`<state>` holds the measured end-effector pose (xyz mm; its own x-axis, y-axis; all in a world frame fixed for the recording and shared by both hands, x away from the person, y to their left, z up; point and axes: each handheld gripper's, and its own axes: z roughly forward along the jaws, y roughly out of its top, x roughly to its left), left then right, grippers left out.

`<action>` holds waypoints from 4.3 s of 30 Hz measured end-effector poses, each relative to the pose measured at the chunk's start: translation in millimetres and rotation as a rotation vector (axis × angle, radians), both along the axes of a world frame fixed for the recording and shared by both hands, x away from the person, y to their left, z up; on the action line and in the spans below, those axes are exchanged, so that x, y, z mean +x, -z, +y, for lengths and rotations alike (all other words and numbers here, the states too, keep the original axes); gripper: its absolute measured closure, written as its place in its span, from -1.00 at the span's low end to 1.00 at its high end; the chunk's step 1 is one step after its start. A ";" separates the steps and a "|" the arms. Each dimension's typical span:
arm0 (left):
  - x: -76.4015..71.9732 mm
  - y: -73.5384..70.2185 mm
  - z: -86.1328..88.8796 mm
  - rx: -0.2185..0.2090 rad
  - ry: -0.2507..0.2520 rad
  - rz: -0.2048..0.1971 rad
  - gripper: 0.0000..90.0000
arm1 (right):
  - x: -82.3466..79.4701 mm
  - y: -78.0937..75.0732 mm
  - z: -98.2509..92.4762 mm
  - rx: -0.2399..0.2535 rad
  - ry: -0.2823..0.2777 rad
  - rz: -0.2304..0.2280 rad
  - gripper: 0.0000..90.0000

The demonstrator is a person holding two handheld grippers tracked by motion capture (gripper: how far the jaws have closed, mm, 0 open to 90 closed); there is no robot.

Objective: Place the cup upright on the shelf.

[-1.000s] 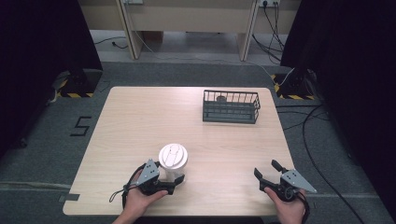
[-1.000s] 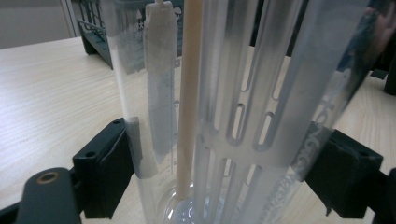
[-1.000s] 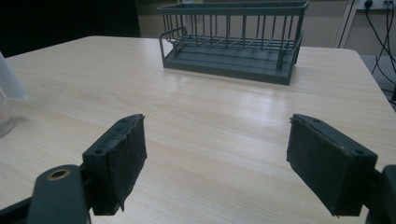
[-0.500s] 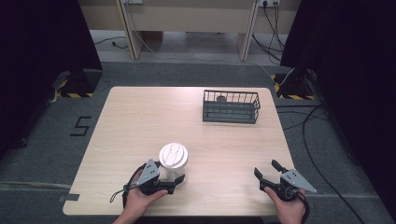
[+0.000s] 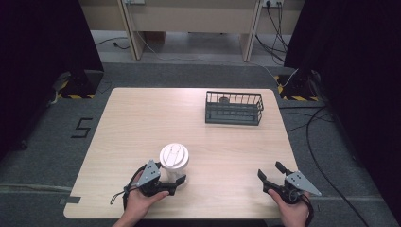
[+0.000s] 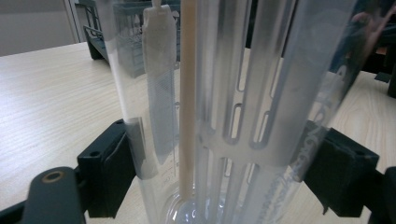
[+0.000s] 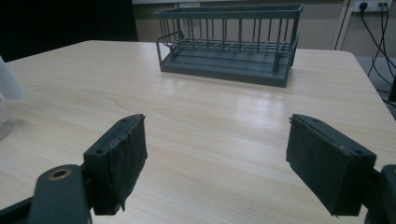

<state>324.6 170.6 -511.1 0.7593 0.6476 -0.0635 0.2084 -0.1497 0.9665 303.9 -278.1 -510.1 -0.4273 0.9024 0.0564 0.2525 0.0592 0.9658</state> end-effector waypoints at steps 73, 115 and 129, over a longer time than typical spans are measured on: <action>55.3 -57.0 -33.5 -0.057 -0.018 -0.088 -0.60 | 0.3 -1.2 1.9 0.012 -0.010 -0.010 -0.54; 118.0 -83.1 -78.7 -0.046 0.017 -0.092 -0.60 | 0.5 -1.6 2.1 0.018 -0.016 -0.008 -0.53; 133.9 -89.9 -97.7 -0.030 0.021 -0.088 -0.60 | 0.6 -1.6 0.8 0.021 -0.015 -0.004 -0.53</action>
<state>458.5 72.9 -421.2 0.7765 0.6300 -0.0149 0.1194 -0.1239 0.9851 304.6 -277.3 -508.5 -0.4413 0.8943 0.0737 0.2477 0.0425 0.9679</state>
